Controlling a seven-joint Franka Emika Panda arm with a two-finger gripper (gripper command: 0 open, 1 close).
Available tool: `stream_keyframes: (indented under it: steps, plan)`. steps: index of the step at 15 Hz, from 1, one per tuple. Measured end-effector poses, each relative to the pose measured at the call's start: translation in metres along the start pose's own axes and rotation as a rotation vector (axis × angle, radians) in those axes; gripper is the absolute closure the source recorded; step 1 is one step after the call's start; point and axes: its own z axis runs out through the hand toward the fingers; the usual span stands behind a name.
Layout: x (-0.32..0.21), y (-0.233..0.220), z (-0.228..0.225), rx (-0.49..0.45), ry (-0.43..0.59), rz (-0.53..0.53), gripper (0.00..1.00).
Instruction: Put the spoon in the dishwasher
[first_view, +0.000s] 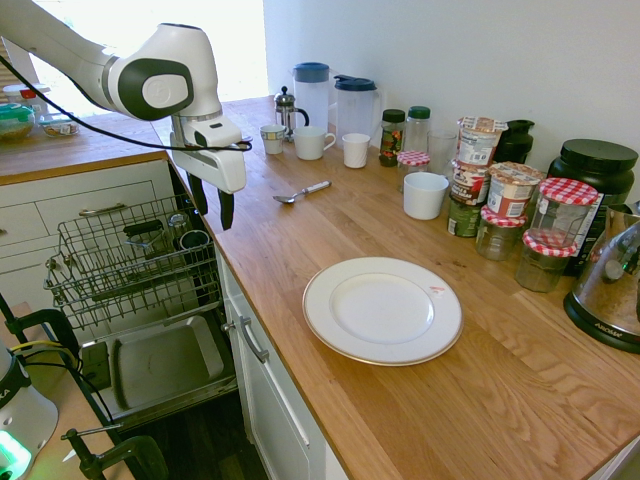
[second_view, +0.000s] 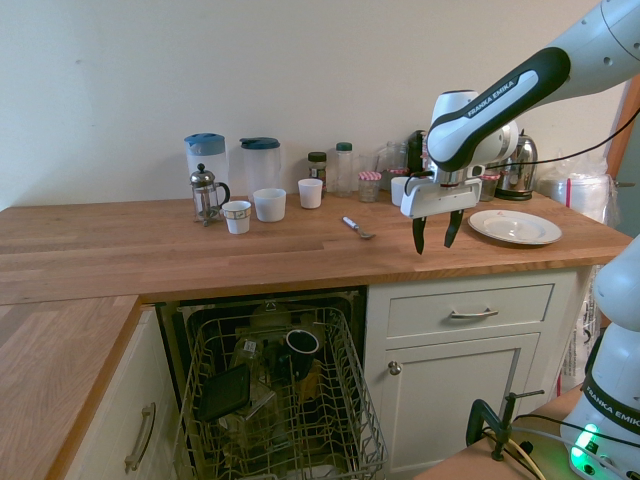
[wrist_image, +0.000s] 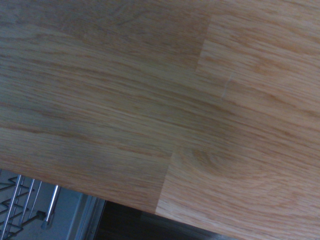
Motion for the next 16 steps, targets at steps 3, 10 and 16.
stream_keyframes:
  steps: [3, 10, 16]
  plan:
    - [0.001, -0.001, 0.001, -0.001, -0.005, 0.002, 0.0]
    - [0.051, -0.062, -0.021, 0.046, 0.054, -0.027, 0.0]
    - [0.099, -0.131, -0.001, 0.088, 0.066, -0.042, 0.0]
